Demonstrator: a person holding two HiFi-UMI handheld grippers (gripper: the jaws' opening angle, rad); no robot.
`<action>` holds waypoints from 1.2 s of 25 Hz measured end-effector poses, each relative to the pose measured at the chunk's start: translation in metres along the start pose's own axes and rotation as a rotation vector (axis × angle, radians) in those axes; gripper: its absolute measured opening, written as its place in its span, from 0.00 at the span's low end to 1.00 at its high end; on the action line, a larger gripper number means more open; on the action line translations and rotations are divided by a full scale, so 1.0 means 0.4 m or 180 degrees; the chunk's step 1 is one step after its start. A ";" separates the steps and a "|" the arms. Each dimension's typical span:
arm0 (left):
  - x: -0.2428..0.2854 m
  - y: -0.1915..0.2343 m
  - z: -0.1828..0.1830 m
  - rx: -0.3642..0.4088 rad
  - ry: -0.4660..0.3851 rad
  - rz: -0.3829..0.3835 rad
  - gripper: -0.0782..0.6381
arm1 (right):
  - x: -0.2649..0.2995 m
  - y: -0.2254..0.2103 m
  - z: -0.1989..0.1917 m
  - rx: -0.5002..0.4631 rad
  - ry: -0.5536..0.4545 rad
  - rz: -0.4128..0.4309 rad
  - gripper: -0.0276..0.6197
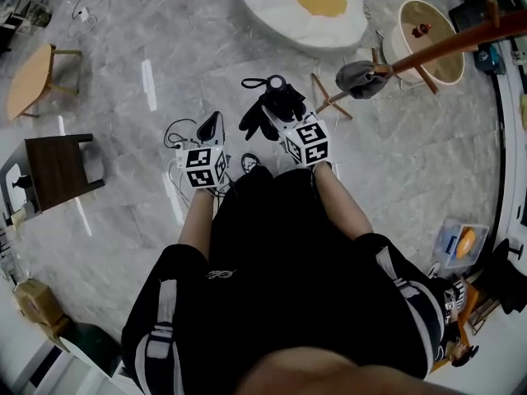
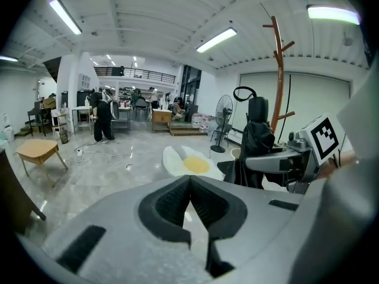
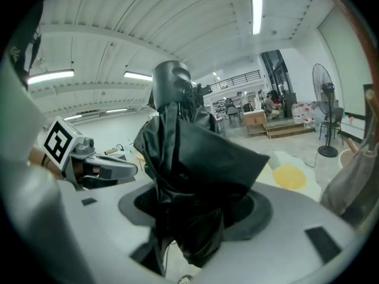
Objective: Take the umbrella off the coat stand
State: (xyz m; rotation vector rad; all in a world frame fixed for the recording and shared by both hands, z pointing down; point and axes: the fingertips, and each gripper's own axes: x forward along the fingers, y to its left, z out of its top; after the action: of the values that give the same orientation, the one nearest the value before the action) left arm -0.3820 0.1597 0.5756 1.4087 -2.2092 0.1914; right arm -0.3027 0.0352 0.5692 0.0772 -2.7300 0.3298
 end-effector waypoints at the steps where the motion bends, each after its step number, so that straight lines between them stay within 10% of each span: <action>1: -0.015 0.032 0.005 0.0003 -0.0021 0.0010 0.11 | 0.021 0.028 0.008 -0.0014 -0.0013 -0.0002 0.45; 30: -0.169 0.096 0.566 0.0316 -0.1514 0.0223 0.11 | 0.021 0.079 0.547 -0.0417 -0.0789 -0.0044 0.45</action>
State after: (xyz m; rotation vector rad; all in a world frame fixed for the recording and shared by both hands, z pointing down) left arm -0.4704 0.1459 0.3536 1.5560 -2.6658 -0.0151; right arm -0.3947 0.0132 0.3694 0.1075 -2.9871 0.1443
